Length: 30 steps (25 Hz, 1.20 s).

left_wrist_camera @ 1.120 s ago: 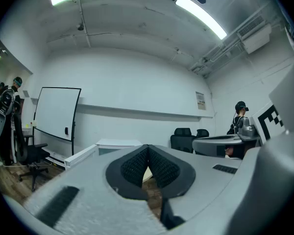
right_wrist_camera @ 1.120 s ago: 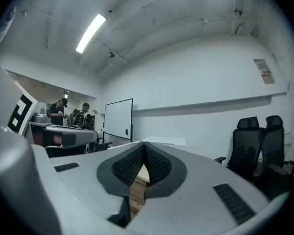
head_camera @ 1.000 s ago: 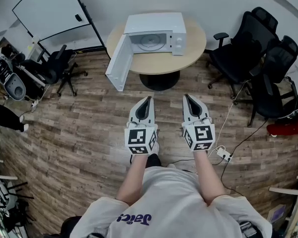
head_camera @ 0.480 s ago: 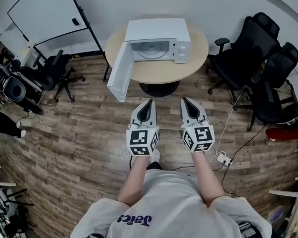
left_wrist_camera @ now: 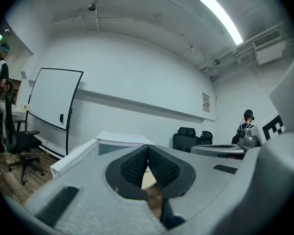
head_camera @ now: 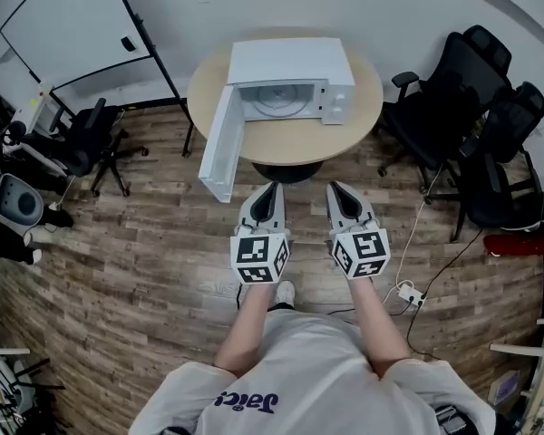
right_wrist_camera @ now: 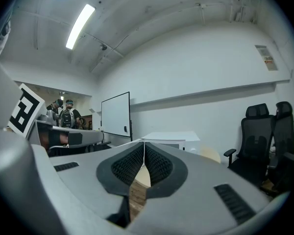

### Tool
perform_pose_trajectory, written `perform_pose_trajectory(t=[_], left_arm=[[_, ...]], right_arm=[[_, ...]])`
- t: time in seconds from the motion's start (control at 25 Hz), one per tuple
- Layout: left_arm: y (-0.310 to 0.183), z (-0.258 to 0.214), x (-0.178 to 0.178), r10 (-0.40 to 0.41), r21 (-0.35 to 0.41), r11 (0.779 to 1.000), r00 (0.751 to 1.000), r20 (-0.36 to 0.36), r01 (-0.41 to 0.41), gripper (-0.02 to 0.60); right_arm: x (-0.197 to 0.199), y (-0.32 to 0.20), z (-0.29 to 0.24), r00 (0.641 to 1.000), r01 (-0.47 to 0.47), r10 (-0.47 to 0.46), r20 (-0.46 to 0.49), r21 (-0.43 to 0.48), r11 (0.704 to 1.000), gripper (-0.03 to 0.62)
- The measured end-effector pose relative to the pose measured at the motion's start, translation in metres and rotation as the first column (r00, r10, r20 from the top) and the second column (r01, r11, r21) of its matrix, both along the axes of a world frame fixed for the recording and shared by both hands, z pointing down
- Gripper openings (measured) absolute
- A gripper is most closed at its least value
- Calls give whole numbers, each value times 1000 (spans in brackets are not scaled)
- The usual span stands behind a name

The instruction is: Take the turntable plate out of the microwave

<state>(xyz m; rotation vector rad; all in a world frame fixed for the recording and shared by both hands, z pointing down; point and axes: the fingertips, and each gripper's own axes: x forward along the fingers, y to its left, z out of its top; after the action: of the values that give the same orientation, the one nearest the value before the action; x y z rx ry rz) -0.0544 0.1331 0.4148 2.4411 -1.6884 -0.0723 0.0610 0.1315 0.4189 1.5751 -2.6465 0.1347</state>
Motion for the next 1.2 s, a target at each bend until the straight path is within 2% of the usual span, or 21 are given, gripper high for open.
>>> perform_pose_trajectory(t=[0.2,0.32,0.76,1.08,1.2], left_arm=[[-20,-8,-15,40,65,997,999,15,-41,15],[-25,-6,-23,57,78,995,998,16,-58,15],[-74,18,-25,90,30,995,996,16,-91,15],[-143,26,-10,85,26,996,996,30,-86,15],[-173,27,-7,73,22,997,997,10,-73,15]], right_arm=[[-15,-26,-9,999,-32,31,25,38,999,18],[-22,-33,-13,999,-50,49,23,58,997,18],[-24,-79,11,998,-68,67,4,25,997,18],[-27,-158,21,1000,-4,4,28,15,1000,18],[-29,-193,24,999,27,-27,30,11,1000,18]])
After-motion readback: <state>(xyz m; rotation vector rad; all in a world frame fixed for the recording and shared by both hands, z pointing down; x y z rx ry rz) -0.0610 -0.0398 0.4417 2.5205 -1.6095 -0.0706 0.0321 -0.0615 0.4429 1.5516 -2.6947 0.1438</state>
